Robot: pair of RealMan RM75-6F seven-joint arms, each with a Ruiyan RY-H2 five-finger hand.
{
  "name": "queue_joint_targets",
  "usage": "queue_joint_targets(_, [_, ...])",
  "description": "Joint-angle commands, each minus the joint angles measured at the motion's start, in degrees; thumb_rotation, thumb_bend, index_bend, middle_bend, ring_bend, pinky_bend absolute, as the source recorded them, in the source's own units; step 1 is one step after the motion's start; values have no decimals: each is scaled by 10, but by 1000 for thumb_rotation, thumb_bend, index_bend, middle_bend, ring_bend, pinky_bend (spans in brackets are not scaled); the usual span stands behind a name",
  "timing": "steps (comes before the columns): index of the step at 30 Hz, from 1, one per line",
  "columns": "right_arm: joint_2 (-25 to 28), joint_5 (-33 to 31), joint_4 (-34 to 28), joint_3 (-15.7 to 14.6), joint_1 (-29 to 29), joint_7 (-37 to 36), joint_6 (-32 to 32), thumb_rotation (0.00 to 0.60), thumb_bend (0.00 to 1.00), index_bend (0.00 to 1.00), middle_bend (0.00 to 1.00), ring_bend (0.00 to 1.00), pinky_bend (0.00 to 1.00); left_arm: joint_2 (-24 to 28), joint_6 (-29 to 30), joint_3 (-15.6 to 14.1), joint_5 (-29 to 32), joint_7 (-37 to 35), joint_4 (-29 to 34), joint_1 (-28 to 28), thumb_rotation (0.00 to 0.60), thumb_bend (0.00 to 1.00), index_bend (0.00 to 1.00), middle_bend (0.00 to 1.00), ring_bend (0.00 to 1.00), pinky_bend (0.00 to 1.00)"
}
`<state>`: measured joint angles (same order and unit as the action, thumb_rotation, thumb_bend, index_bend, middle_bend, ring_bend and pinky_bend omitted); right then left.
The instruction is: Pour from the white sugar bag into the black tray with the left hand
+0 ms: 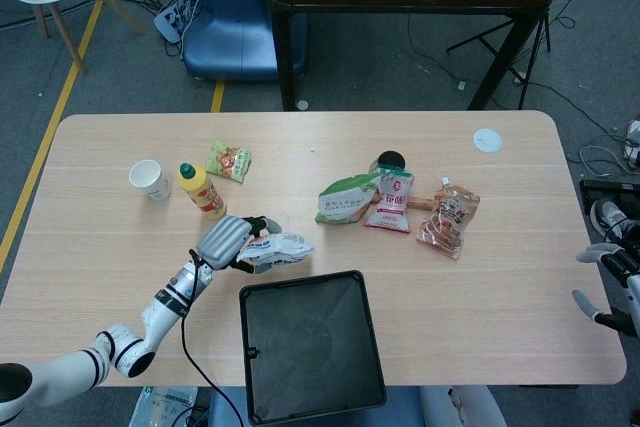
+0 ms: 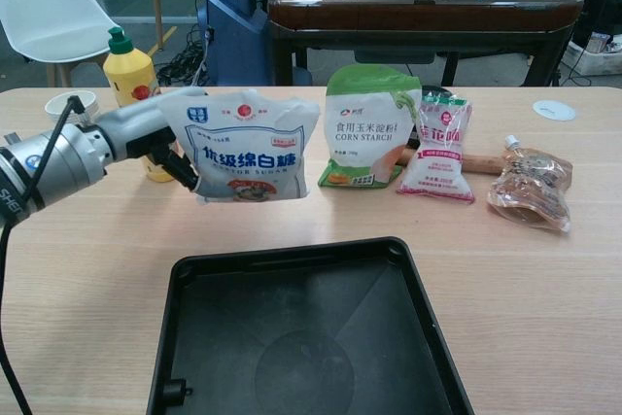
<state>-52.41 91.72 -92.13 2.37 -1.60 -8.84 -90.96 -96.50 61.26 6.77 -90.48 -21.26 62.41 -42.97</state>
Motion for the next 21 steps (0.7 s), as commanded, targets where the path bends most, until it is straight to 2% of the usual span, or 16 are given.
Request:
queue_joint_targets(1, [0,0,0,0,0,1,0,600,260,386,351,252,215,17,54,-26,-44,54,-2,11,600,176,542,674,533,622])
queue_joint_targets(9, [-2,4,-4,-1,-2,4,3,600,260,386,351,252,215,11,110,-41,-74,189,-1,28,600,176,541,670,532,627])
queue_joint_targets(15, [-1,5,-6,-2,0,5,1,600,260,386,351,252,215,3,122,-45,-83,293,-4,33,600,176,539,671,533,636])
queue_joint_targets(21, [-1,4,-6,-2,2,4,-2,600,260,386,351,252,215,6,131,-53,-96,359,4,36,600,176,539,672,534,636])
